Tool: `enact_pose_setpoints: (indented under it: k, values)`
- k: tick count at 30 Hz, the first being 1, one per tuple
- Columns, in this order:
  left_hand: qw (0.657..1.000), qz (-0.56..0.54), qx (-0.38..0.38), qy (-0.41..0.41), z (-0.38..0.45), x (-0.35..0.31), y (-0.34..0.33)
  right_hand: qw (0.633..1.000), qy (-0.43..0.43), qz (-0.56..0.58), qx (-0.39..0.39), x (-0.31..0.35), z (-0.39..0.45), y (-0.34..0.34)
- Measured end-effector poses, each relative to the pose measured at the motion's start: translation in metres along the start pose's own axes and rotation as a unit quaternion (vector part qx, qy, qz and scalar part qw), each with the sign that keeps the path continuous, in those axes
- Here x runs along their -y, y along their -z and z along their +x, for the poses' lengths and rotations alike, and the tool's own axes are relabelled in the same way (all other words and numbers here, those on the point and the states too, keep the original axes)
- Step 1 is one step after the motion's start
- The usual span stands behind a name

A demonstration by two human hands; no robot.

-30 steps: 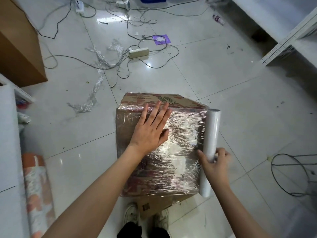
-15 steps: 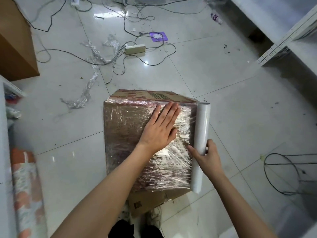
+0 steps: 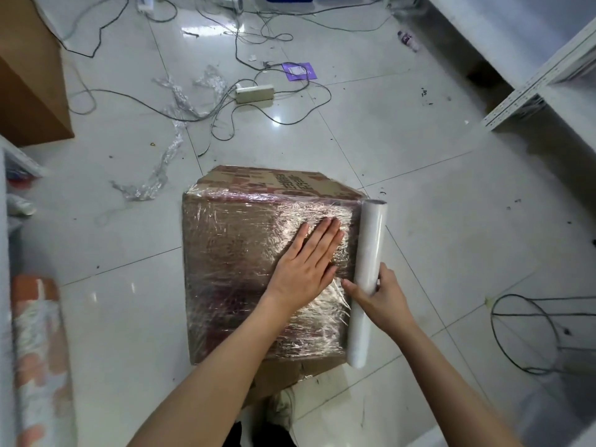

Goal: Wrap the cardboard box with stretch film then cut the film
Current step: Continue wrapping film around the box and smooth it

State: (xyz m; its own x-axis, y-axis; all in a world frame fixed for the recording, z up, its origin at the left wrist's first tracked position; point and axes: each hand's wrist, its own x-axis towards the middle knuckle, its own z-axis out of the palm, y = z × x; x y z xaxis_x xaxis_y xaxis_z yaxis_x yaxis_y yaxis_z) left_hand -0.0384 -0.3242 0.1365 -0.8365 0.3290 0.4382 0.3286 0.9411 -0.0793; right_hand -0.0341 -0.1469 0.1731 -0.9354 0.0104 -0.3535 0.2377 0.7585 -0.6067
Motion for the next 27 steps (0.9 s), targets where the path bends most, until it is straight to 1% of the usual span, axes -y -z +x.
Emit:
enact_pose_setpoints:
  k: [4,8,11,16,20,22,24,27]
  values:
    - [1.000,-0.008,0.005,0.005,0.006,0.004,-0.003,1.000,0.005,-0.004,-0.019,0.004,0.006,-0.001]
    - [0.999,0.014,0.024,0.033,0.019,0.009,0.002,0.999,0.009,-0.028,-0.030,0.014,0.019,0.001]
    - [0.998,-0.020,0.011,0.052,-0.001,0.005,0.010,0.999,0.011,-0.038,-0.030,0.016,0.024,0.003]
    - [0.999,-0.017,0.021,0.029,-0.056,0.010,-0.012,0.999,0.015,-0.046,-0.009,0.014,0.024,0.004]
    - [0.999,-0.027,0.032,0.016,-0.052,0.012,-0.016,0.999,0.024,-0.028,-0.019,0.011,0.028,0.006]
    - [0.999,-0.025,0.030,0.021,-0.047,0.013,-0.011,0.999,0.030,-0.023,-0.009,0.014,0.032,0.007]
    - [0.998,-0.019,0.026,0.049,-0.050,0.019,-0.003,0.999,0.039,-0.021,-0.001,0.018,0.035,0.007]
    - [0.988,-0.008,0.020,0.154,-0.075,0.038,0.009,0.999,0.051,-0.019,0.003,0.021,0.040,0.010]
